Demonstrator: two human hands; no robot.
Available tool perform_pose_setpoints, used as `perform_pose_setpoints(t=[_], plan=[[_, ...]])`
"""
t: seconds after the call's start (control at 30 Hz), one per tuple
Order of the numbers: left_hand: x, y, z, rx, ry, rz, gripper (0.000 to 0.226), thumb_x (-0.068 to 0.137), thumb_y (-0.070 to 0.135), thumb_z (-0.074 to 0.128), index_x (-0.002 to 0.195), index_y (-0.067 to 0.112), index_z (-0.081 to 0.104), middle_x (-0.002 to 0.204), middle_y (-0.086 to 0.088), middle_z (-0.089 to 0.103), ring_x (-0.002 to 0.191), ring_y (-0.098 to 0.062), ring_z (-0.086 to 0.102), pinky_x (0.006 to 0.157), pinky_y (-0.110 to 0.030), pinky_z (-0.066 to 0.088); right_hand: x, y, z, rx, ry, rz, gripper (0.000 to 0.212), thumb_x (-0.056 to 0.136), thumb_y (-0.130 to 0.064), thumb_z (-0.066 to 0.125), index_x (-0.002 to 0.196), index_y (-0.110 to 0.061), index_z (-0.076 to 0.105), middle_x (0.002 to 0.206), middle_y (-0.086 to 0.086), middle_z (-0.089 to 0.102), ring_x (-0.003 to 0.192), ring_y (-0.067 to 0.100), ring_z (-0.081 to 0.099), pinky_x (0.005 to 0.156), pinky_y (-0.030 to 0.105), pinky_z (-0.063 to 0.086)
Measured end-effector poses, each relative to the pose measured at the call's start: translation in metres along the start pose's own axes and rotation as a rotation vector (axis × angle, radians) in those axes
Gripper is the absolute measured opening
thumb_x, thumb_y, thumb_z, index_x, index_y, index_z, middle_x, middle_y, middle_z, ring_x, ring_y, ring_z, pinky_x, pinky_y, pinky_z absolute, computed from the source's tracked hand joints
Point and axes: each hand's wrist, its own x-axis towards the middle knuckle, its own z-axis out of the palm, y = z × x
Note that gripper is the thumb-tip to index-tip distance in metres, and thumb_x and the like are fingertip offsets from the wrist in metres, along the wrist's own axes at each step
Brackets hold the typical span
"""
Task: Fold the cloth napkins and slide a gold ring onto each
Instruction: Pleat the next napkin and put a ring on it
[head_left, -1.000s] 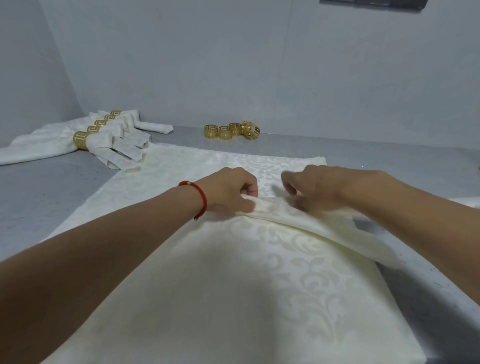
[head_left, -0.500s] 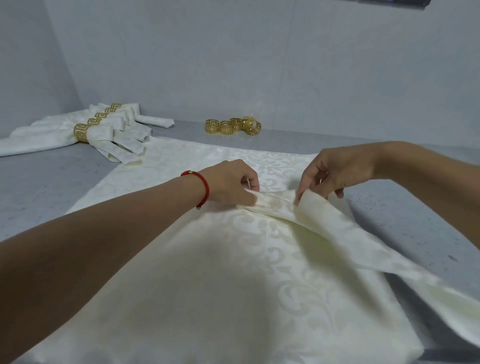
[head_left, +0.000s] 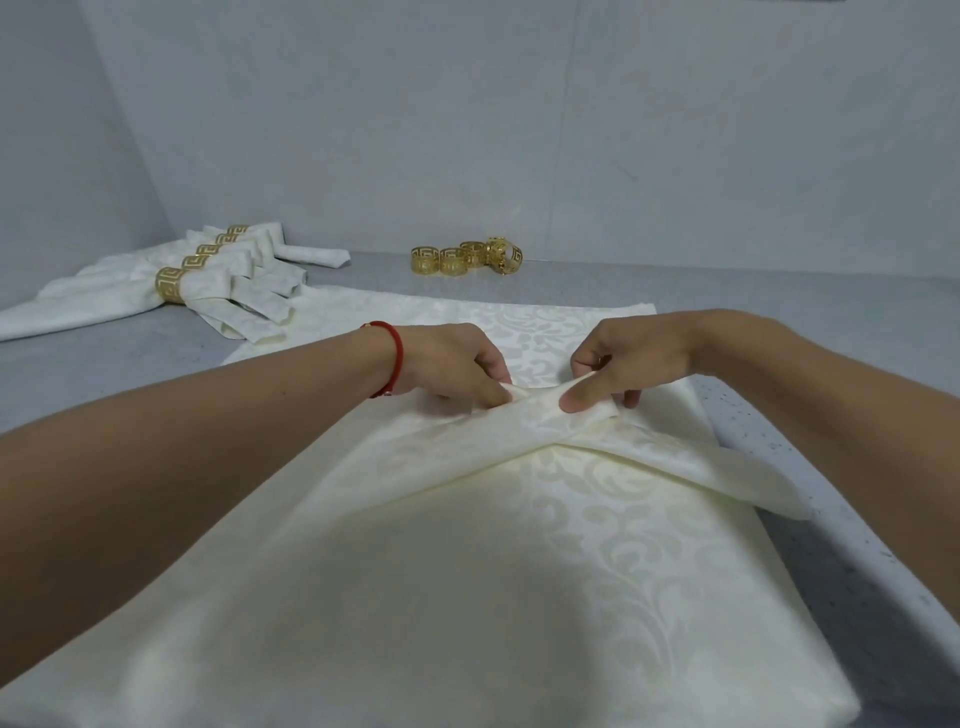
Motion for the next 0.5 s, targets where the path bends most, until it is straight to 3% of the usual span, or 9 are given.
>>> perform_pose_setpoints(t=[0.07, 0.13, 0.2, 0.27, 0.37, 0.5], plan=[[-0.002, 0.000, -0.001, -0.021, -0.031, -0.006, 0.019, 0.092, 0.038, 0.068, 0.091, 0.020, 0.073, 0.082, 0.010, 0.064, 0.073, -0.010, 0.057, 0.074, -0.023, 0.047, -0.001, 0.004, 0.003, 0.036, 0.009, 0.013, 0.041, 0.086, -0.044, 0.078, 0.073, -0.014, 0.053, 0.072, -0.002, 0.056, 0.068, 0.010, 0.059, 0.073, 0.026, 0.055], [-0.002, 0.002, -0.001, -0.020, -0.022, -0.048, 0.036, 0.087, 0.060, 0.063, 0.082, 0.025, 0.070, 0.087, 0.009, 0.062, 0.078, -0.016, 0.056, 0.085, -0.032, 0.048, -0.003, 0.004, 0.005, 0.037, 0.026, 0.014, 0.045, 0.086, -0.044, 0.078, 0.072, -0.014, 0.048, 0.068, -0.003, 0.053, 0.066, 0.011, 0.058, 0.070, 0.024, 0.052], [-0.002, 0.007, 0.001, 0.062, -0.007, -0.048, 0.044, 0.081, 0.070, 0.063, 0.089, 0.027, 0.072, 0.092, 0.008, 0.065, 0.082, -0.015, 0.060, 0.086, -0.032, 0.050, -0.005, 0.003, 0.008, 0.004, 0.048, 0.018, 0.041, 0.087, -0.044, 0.077, 0.076, -0.014, 0.050, 0.073, -0.003, 0.056, 0.068, 0.013, 0.060, 0.070, 0.026, 0.052], [0.000, 0.011, 0.006, 0.205, 0.006, 0.011, 0.039, 0.086, 0.061, 0.065, 0.099, 0.025, 0.072, 0.091, 0.009, 0.067, 0.082, -0.009, 0.062, 0.074, -0.024, 0.050, -0.010, -0.001, 0.013, -0.079, 0.147, -0.031, 0.028, 0.088, -0.042, 0.076, 0.095, -0.022, 0.057, 0.092, -0.008, 0.062, 0.082, 0.013, 0.064, 0.077, 0.028, 0.052], [0.002, 0.009, 0.006, 0.207, -0.019, 0.019, 0.037, 0.090, 0.053, 0.065, 0.097, 0.017, 0.072, 0.084, 0.008, 0.064, 0.076, -0.009, 0.059, 0.068, -0.023, 0.045, -0.021, -0.006, 0.026, -0.240, 0.344, -0.242, 0.033, 0.092, -0.041, 0.071, 0.118, -0.029, 0.056, 0.116, -0.011, 0.060, 0.109, 0.015, 0.059, 0.093, 0.034, 0.049], [0.005, 0.009, -0.003, 0.062, -0.039, -0.017, 0.038, 0.091, 0.044, 0.068, 0.072, 0.013, 0.058, 0.062, 0.004, 0.045, 0.057, -0.014, 0.040, 0.060, -0.025, 0.035, -0.021, -0.001, 0.051, -0.705, 0.500, -0.384, 0.056, 0.099, -0.057, 0.038, 0.138, -0.019, 0.052, 0.124, 0.000, 0.059, 0.108, 0.025, 0.058, 0.090, 0.042, 0.049]])
